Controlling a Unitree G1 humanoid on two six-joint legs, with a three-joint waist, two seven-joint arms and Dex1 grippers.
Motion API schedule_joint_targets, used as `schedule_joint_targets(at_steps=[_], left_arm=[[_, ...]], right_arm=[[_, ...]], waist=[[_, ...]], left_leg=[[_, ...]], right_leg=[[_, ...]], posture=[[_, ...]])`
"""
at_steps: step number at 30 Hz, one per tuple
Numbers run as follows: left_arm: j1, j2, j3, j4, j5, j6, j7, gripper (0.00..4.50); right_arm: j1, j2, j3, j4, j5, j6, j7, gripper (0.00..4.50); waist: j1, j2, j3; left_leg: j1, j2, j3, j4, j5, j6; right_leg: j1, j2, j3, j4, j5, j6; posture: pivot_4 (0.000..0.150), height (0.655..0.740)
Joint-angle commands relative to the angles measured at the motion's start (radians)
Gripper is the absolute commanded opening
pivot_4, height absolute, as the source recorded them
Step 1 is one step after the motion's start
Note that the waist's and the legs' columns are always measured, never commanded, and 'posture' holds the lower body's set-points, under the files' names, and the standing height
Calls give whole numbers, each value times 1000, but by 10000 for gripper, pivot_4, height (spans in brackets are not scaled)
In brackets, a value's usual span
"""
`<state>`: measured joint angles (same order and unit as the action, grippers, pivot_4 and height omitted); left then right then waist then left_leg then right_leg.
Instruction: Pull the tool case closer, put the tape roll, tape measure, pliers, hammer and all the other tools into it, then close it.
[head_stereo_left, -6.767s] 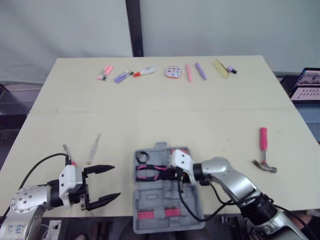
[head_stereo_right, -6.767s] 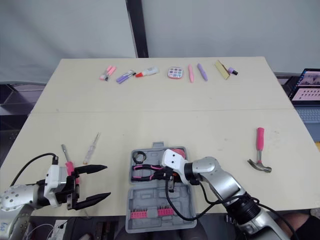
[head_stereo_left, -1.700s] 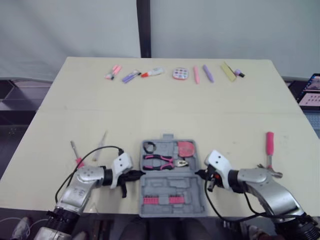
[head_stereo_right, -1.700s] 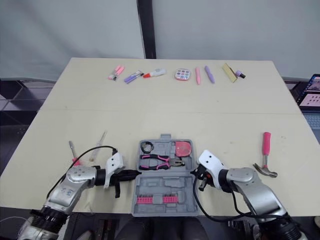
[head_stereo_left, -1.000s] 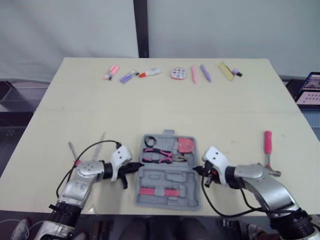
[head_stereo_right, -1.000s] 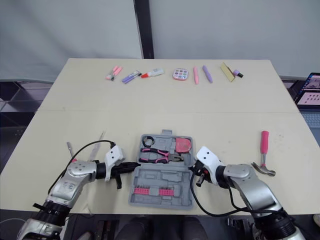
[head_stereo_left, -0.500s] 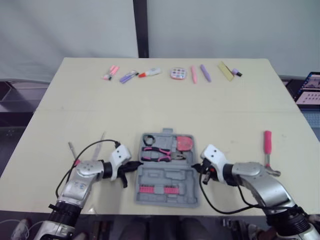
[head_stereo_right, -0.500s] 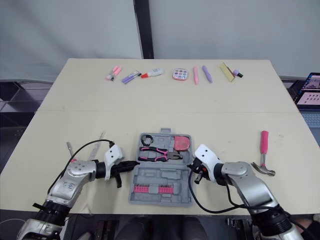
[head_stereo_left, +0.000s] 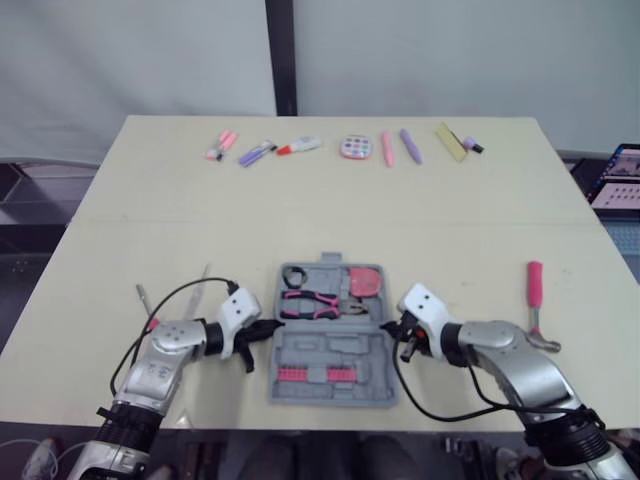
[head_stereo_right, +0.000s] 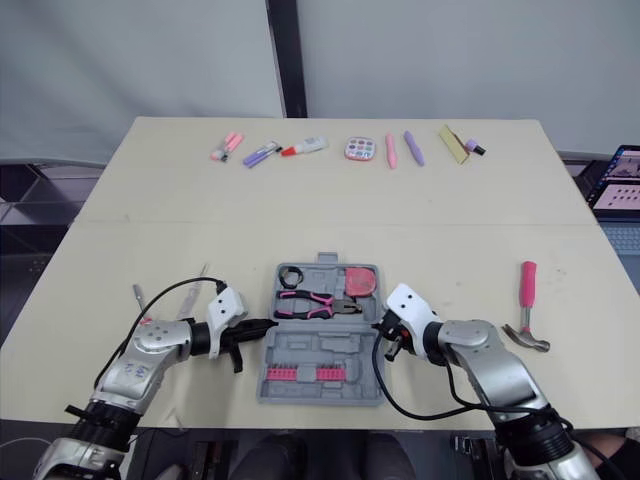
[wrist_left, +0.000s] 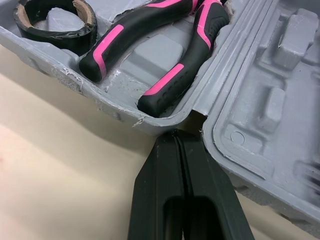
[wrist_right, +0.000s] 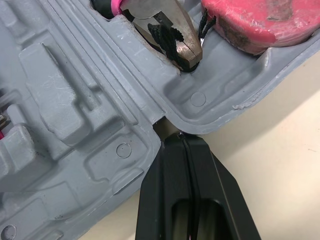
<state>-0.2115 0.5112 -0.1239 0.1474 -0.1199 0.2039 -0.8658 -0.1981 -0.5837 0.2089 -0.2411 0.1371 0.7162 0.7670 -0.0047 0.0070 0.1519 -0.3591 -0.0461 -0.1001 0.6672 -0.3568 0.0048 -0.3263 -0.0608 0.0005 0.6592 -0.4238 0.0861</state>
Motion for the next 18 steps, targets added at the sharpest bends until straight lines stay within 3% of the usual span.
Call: schedule_joint_targets(at_steps=[1, 18], left_arm=[[-16, -6, 14, 12, 2, -12, 22, 326], [-21, -6, 14, 33, 4, -31, 24, 326]], right_arm=[[-4, 16, 11, -14, 6, -26, -7, 0], [-10, 24, 12, -1, 2, -37, -14, 0]], waist=[[0, 0, 0], [0, 0, 0]], left_leg=[[0, 0, 0, 0, 0, 0], [1, 0, 0, 0, 0, 0]], right_leg=[[0, 0, 0, 0, 0, 0], [0, 0, 0, 0, 0, 0]], posture=[[1500, 7336], [1500, 7336]])
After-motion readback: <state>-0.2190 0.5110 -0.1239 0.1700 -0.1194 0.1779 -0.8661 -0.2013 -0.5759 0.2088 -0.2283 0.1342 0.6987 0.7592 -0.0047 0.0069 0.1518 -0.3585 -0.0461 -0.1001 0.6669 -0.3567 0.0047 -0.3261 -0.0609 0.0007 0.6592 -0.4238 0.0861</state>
